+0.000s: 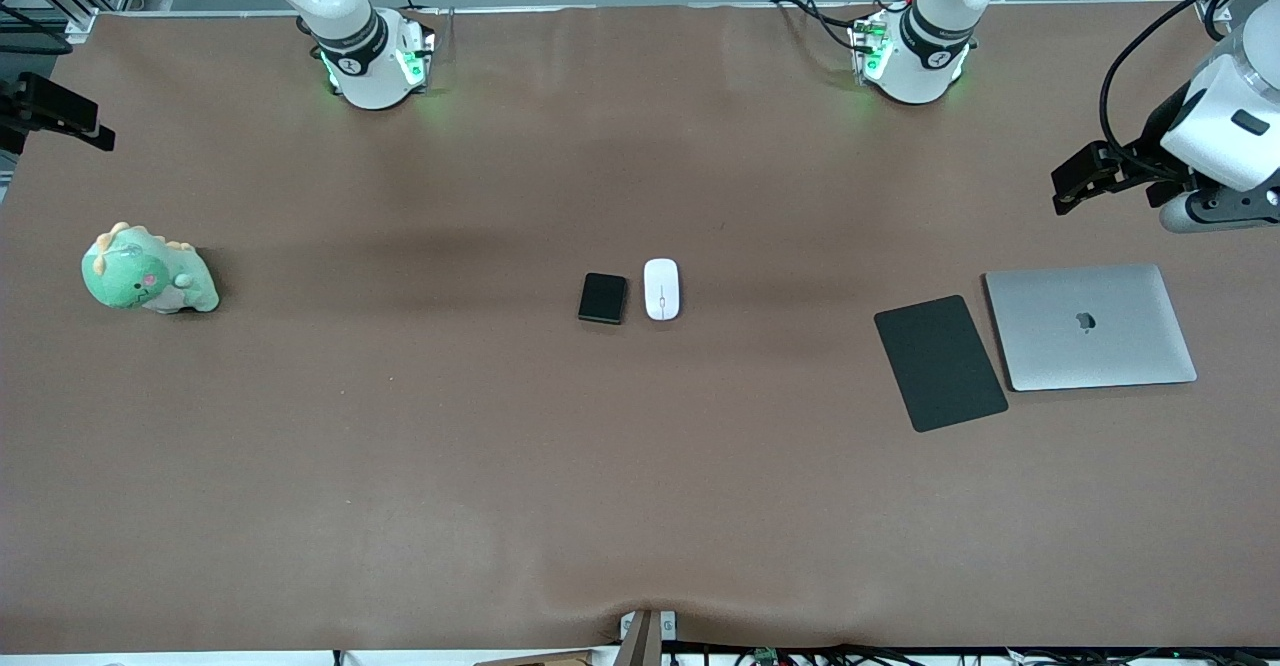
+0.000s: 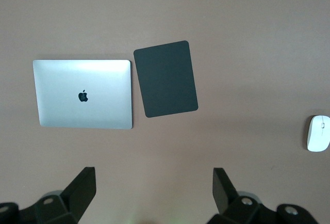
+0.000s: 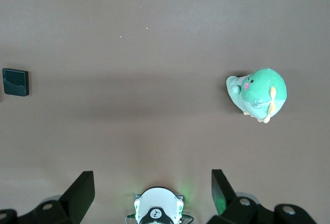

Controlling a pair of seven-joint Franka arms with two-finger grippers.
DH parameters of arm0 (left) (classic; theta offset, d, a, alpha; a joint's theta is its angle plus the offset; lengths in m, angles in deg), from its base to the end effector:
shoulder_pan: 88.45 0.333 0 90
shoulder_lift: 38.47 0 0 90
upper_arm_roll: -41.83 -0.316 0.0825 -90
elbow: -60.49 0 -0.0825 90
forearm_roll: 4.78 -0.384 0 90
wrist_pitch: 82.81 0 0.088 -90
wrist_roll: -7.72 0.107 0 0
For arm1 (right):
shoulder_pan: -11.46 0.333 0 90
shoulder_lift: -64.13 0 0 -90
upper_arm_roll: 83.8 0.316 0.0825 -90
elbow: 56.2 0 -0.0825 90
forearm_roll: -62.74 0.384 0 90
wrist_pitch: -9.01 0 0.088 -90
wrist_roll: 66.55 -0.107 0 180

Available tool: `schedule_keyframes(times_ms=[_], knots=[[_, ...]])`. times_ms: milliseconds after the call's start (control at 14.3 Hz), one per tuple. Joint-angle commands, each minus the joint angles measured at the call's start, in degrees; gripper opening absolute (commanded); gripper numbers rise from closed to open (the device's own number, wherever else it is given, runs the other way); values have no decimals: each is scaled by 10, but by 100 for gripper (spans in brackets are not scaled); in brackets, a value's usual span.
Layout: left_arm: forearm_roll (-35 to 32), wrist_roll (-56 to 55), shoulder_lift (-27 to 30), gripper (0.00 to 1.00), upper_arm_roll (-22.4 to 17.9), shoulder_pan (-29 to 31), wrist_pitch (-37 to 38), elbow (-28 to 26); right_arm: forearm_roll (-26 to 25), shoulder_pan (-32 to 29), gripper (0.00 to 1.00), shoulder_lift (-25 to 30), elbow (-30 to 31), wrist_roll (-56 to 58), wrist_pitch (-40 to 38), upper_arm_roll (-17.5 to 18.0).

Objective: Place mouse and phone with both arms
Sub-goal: 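Reach the left gripper down over the white mouse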

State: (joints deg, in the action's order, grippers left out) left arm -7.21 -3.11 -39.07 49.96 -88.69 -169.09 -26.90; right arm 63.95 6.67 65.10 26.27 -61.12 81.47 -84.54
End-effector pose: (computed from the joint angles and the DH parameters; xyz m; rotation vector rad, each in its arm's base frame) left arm 0.5463 -0.0751 0.6346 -3.0953 -0.0697 0.0348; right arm 0.5127 -0.0470 0.6692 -3.0965 -0.0047 0.2406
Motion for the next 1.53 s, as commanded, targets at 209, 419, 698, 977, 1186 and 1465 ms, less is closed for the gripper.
schedule_keyframes(times_ms=[209, 419, 698, 977, 1186, 1465], knots=[[-6, 15, -14, 100, 2, 3, 10, 22, 8, -1, 100, 5, 2, 7, 0, 0], [-2, 14, -22, 100, 3, 1, 10, 34, 6, -2, 100, 5, 2, 7, 0, -1], [0, 4, -51, 100, 11, -16, 10, 57, 11, -3, 100, 4, 1, 7, 0, -1], [-5, -52, -82, 100, 13, -77, 4, 57, 10, -3, 100, 4, 1, 7, 0, -1], [1, -97, -105, 100, 15, -120, -27, 55, 10, -5, 100, 3, 1, 7, -4, -1], [3, -189, -168, 100, 15, -195, -96, 49, 10, -5, 100, 1, 0, 7, -6, -3]])
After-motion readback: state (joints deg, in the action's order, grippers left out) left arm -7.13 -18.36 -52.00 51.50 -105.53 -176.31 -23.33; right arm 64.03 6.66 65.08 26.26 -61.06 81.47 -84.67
